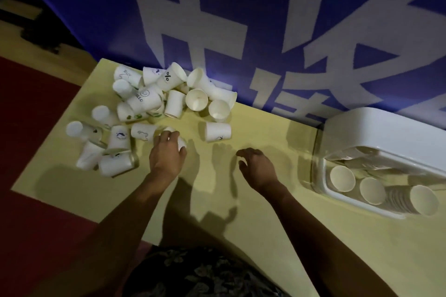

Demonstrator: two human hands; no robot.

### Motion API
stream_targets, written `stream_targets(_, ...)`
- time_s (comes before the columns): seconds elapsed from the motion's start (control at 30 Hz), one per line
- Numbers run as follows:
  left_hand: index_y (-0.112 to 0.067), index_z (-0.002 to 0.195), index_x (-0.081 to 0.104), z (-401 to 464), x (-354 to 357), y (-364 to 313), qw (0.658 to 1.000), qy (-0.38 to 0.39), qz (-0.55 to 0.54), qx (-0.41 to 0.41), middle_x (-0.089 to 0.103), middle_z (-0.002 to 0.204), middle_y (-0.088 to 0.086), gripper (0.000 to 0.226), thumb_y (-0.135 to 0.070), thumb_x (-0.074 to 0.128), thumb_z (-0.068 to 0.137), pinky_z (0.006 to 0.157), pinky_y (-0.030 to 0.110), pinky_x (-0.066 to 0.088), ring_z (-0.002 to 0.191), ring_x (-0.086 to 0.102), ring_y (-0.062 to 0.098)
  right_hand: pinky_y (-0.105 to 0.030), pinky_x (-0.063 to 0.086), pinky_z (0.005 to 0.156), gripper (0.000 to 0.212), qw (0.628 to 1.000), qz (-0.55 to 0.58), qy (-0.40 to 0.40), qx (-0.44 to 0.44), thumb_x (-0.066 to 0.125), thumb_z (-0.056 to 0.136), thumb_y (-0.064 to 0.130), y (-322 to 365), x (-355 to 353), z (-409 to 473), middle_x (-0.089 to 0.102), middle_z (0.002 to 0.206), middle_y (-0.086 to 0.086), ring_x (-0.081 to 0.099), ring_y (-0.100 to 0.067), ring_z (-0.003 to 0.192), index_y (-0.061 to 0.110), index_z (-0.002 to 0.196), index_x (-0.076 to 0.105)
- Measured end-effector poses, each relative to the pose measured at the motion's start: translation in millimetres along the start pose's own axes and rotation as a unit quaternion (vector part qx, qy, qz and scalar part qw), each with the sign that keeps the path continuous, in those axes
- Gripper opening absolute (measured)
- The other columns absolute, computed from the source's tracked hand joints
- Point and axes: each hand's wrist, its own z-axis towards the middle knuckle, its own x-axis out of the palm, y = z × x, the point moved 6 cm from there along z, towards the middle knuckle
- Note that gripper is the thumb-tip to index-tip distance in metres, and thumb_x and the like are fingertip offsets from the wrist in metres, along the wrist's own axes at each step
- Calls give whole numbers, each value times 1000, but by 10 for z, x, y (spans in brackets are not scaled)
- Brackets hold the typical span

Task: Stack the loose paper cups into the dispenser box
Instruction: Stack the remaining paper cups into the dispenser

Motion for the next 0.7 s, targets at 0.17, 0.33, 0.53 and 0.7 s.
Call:
stream_targets(0.17, -10, 134, 46, 326, 6, 318, 999, 29, -21, 5, 44, 135, 14, 48, -18, 58, 88, 97, 43, 39, 123, 38, 33, -43, 50, 89, 46, 998, -39, -13, -46, 57, 83, 4, 459, 167, 442, 61, 128, -9, 54, -35, 112, 13, 128, 59)
stream_targets(0.33, -12, 133, 48, 506, 71, 452, 996, 72, -46, 18, 47, 132, 12, 44, -17, 55, 89, 93, 44, 43, 121, 41, 31, -46, 39, 107, 59, 993, -97, -9, -71, 49, 84, 5, 652, 336, 864, 43, 147, -16, 42, -39, 129, 17, 142, 46)
stream_targets(0.53, -17, 123, 55, 644, 130, 555, 990, 95, -100, 30, 54, 119, 9, 39, -8, 52, 85, 85, 39, 47, 106, 54, 30, -45, 46, 88, 51, 982, -187, 33, -16, 50, 94, 13, 680, 457, 1036, 39, 147, -6, 47, -35, 117, 26, 142, 39)
stream_targets(0.7, -18, 114, 64, 611, 269, 596, 972, 136, -190, 26, 66, 102, 6, 33, -5, 62, 83, 82, 28, 50, 89, 64, 23, -43, 56, 70, 28, 988, -147, 19, 44, 59, 93, 23, 587, 418, 939, 49, 123, -6, 57, -31, 95, 18, 120, 58)
